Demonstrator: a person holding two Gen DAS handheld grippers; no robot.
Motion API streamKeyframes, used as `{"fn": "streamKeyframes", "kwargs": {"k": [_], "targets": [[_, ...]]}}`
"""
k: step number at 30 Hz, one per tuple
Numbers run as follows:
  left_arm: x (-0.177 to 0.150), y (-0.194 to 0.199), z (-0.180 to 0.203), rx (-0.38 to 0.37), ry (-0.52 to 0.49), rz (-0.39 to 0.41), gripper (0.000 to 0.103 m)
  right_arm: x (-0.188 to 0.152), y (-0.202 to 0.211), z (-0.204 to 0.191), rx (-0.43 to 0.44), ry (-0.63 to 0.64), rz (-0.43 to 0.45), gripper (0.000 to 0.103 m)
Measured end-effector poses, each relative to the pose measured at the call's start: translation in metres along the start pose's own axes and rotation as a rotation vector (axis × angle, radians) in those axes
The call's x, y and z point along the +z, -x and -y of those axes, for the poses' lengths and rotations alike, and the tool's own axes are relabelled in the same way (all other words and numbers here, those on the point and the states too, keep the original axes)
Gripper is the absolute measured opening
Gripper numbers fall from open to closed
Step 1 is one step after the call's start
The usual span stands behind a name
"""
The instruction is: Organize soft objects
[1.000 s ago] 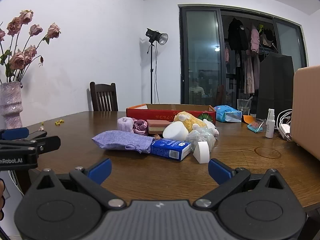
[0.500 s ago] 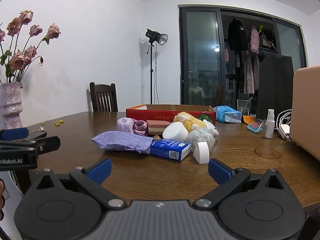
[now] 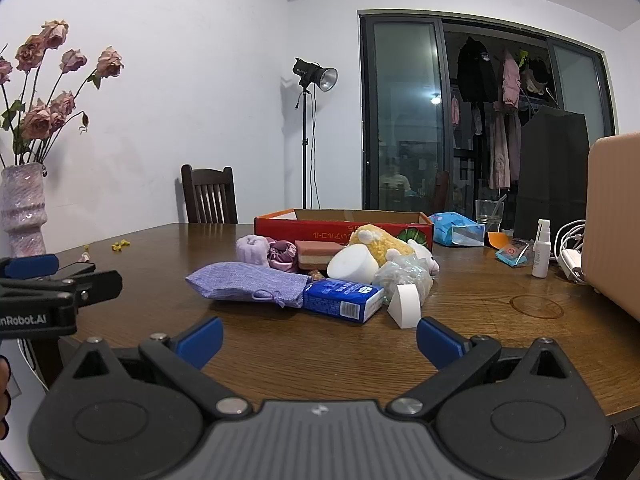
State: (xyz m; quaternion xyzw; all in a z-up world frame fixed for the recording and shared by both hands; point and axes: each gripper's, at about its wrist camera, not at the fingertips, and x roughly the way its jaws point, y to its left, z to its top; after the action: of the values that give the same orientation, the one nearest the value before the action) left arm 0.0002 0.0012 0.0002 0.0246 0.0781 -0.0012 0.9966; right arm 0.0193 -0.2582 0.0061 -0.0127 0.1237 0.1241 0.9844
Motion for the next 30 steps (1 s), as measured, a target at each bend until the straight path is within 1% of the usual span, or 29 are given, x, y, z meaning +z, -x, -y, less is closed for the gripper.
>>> {"fn": "streamKeyframes", "kwargs": {"k": [30], "targets": [[0.0007,-0.0006,-0.0006,0.002,0.002,0.002,0.103,-0.0003,0.0000,0.0014,0.003,-0.001,0.002,0.103]]}}
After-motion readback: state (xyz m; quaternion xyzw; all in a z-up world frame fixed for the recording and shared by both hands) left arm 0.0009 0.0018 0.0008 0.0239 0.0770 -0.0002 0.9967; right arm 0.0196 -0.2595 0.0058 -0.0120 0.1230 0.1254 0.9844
